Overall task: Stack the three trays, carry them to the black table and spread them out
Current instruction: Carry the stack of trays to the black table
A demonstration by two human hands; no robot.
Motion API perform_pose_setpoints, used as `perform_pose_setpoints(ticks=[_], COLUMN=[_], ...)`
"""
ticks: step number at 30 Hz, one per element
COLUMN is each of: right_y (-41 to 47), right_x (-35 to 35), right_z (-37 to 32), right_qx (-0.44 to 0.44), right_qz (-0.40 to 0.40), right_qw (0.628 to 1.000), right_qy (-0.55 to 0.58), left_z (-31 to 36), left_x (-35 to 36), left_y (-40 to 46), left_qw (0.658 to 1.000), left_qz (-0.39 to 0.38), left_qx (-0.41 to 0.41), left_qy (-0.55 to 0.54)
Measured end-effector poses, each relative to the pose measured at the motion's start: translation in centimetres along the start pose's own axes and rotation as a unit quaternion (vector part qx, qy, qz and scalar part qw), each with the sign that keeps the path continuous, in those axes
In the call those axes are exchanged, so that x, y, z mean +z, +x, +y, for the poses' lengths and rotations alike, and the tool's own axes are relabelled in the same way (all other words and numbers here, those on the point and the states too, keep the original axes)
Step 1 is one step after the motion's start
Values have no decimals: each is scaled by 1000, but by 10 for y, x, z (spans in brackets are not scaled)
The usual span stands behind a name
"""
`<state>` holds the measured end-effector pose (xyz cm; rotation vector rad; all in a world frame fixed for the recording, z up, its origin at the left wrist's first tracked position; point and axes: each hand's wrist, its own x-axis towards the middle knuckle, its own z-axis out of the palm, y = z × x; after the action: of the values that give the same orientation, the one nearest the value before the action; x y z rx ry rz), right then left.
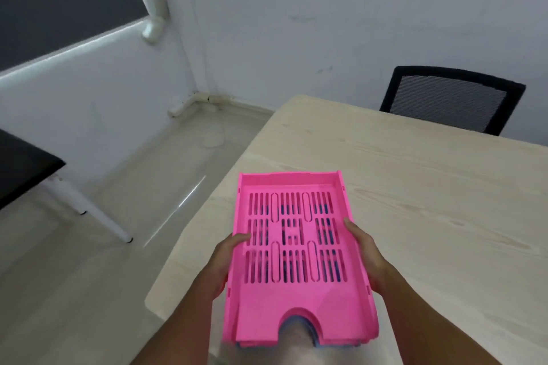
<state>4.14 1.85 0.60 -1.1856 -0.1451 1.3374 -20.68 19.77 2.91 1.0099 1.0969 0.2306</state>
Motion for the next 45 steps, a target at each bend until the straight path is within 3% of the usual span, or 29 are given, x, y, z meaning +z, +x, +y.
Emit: perform_pose_setpoints(ticks=[7, 18, 29, 38, 45], right_y=[60, 134, 181, 271, 345], right_x=[131, 381, 552, 719, 847], right_z=[27, 110, 189, 212, 228], right_qx=[56, 108, 137, 151, 171], right_qz=[-109, -256, -331, -391, -422], right_qw=[990, 942, 909, 881, 857], right_qy=[-65, -190, -215, -220, -241], left_z=[-7, -21, -49, 6, 62], left_x=[-126, -348, -484, -633, -753], left_y=[-38, -119, -152, -126, -98], left_qw=[991, 942, 889, 871, 852], left_qz=[107, 245, 349, 384, 382], left_qx=[33, 84, 131, 168, 178], left_qy=[-72, -212, -267, -257, -310])
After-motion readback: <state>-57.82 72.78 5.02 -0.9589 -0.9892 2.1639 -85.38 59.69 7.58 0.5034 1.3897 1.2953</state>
